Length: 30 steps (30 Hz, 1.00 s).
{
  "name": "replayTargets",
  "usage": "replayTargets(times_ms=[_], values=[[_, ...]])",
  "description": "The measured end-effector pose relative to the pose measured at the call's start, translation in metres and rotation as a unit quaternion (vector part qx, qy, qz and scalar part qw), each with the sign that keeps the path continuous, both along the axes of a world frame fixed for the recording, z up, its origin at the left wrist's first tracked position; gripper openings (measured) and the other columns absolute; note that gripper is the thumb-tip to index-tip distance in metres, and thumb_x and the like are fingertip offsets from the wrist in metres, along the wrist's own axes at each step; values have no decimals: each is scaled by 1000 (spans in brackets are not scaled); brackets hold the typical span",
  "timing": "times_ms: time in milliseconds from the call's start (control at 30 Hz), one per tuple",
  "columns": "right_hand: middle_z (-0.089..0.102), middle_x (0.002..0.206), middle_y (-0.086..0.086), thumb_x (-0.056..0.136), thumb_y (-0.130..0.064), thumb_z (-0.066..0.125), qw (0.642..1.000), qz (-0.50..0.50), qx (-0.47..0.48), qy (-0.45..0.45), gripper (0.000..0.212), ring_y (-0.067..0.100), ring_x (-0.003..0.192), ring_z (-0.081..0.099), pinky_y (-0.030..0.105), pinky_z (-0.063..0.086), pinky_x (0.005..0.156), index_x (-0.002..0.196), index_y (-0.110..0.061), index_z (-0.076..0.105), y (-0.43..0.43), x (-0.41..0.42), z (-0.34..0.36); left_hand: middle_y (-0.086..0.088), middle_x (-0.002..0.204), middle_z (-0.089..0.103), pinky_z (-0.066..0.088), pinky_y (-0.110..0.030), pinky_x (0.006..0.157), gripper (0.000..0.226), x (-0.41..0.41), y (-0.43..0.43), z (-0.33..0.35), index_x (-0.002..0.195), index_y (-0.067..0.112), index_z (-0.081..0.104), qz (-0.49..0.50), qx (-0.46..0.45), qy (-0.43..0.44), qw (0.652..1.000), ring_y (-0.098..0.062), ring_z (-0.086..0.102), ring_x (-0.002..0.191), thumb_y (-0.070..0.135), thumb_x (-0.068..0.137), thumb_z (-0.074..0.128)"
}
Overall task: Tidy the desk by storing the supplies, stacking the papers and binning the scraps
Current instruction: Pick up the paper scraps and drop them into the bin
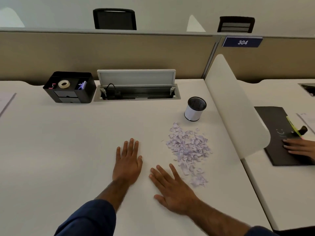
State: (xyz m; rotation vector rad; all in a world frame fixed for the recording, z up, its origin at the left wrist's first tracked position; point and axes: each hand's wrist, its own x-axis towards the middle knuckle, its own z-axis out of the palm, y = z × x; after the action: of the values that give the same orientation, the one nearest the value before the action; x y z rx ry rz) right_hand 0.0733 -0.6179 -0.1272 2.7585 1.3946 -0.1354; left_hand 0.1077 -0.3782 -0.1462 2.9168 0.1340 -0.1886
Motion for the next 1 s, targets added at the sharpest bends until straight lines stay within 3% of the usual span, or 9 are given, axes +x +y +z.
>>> replayTargets(times_ms=[100,233,300,400,500,667,833,900,1000], values=[[17,166,8,106,-45,29,997,-79,-12,-11,59,27,154,8,60,9,120,155,-13,30,-21,25,6,1,170,-22,-8,-47,129,67,0,-2,1,162,24,-15,1,-3,6,1000,-20,-21,157,46,102,6],[37,157,15,99,-35,43,978,-179,86,-56,48,34,145,36,53,36,111,141,-13,54,-51,43,18,-1,169,-25,-13,-44,127,75,2,-8,4,161,21,-17,0,-13,17,1000,-20,-24,156,51,93,-7],[54,143,13,94,-48,47,936,-314,153,-48,53,33,128,54,43,51,95,132,-13,61,-70,39,34,-1,169,-23,-14,-42,127,78,7,-23,6,162,21,-13,-22,-35,12,999,-20,-22,156,54,92,-8],[49,127,5,76,-75,60,846,-510,120,103,84,27,118,55,38,52,84,137,-18,48,-97,26,53,1,169,-23,-15,-42,126,78,15,-50,4,162,22,-15,-61,-39,12,997,-19,-22,156,56,92,-9],[41,129,8,55,-81,73,799,-561,74,204,112,30,116,58,38,54,85,141,-19,36,-107,14,55,1,170,-21,-12,-44,128,75,18,-60,2,162,22,-15,-55,-27,1,998,-19,-20,156,54,95,-6],[35,127,10,53,-58,89,808,-534,88,233,107,33,112,58,41,55,89,137,-20,35,-77,21,44,2,170,-18,-8,-45,129,75,17,-60,0,163,22,-11,-56,-18,-8,998,-18,-17,157,54,97,-3],[43,125,10,80,-26,78,829,-489,147,228,56,29,103,62,37,53,89,127,-15,50,-53,33,44,2,170,-17,-7,-46,129,73,16,-60,-1,163,22,-10,-54,-20,-11,998,-18,-18,157,54,98,0],[44,129,11,86,-22,73,841,-477,152,206,54,29,109,60,38,52,93,134,-17,48,-53,36,44,2,170,-18,-7,-46,129,72,16,-60,-1,162,23,-11,-52,-21,-13,998,-18,-18,157,53,99,1],[40,134,8,85,-36,73,865,-445,141,186,70,27,119,51,37,50,93,144,-25,38,-46,40,47,2,170,-19,-7,-46,129,69,17,-60,-2,163,22,-11,-52,-14,-13,998,-18,-18,157,51,102,7]])
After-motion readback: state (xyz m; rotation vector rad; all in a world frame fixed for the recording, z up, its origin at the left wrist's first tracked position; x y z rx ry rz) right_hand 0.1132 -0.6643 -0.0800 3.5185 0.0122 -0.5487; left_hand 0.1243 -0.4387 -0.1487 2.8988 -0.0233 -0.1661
